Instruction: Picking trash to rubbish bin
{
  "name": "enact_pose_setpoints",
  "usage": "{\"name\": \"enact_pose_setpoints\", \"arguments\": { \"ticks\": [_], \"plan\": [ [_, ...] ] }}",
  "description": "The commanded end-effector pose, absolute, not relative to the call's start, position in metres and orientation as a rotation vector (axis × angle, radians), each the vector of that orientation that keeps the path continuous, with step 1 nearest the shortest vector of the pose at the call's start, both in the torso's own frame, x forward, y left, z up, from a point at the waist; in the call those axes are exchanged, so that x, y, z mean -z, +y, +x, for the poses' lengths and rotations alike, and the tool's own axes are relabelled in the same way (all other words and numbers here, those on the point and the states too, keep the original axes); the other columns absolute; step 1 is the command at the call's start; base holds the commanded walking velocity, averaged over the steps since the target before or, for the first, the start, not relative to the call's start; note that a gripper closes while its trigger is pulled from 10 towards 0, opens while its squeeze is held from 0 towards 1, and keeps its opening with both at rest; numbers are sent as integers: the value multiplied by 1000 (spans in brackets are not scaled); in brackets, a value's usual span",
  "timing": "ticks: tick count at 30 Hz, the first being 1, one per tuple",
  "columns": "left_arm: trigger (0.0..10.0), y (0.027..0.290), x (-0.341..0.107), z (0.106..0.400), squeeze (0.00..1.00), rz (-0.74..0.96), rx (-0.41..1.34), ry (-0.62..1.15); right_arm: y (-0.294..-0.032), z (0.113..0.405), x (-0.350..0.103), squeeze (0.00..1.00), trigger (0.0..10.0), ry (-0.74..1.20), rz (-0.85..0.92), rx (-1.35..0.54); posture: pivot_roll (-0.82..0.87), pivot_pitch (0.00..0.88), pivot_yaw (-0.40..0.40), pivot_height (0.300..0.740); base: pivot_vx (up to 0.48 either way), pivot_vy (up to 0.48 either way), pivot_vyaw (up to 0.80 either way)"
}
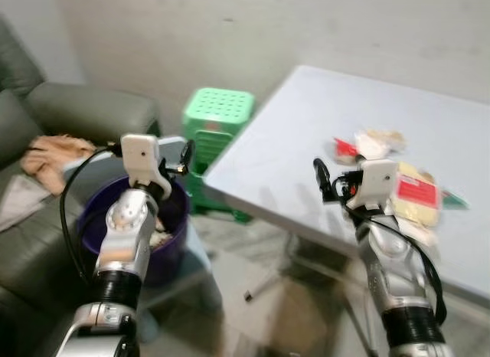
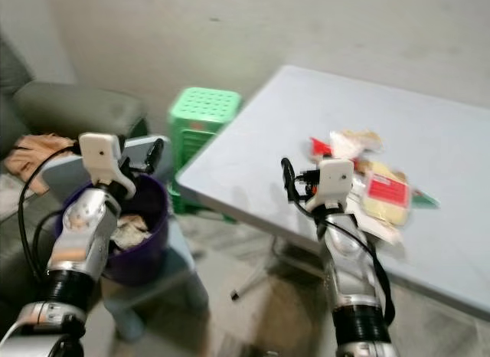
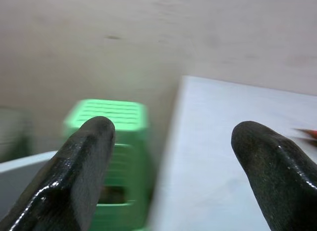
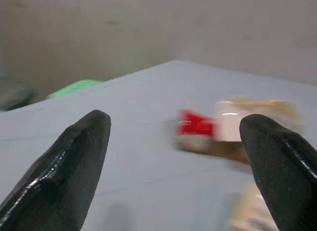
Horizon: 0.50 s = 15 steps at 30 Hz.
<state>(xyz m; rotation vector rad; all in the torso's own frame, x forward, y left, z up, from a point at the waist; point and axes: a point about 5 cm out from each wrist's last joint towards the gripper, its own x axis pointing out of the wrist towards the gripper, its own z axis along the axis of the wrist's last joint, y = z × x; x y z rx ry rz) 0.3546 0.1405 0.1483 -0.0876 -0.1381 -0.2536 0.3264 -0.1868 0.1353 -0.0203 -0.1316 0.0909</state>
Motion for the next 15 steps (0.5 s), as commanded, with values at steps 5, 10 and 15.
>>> {"name": "enact_pose_setpoints", "arguments": {
  "ticks": [5, 10, 15],
  "plan": [
    [10000, 140, -147, 351, 0, -15, 301, -133, -179, 327, -140, 0, 10000, -150, -20, -117, 31, 0, -5, 715, 0, 0, -738],
    [10000, 124, -145, 342, 0, -54, 397, -142, -175, 322, -140, 0, 10000, -174, 16, -156, 35, 0, -9, 715, 0, 0, -356],
    [10000, 107, -136, 330, 0, -3, 478, -126, -161, 315, -131, 0, 10000, -122, 60, -203, 37, 0, -12, 715, 0, 0, 0]
  ]
}}
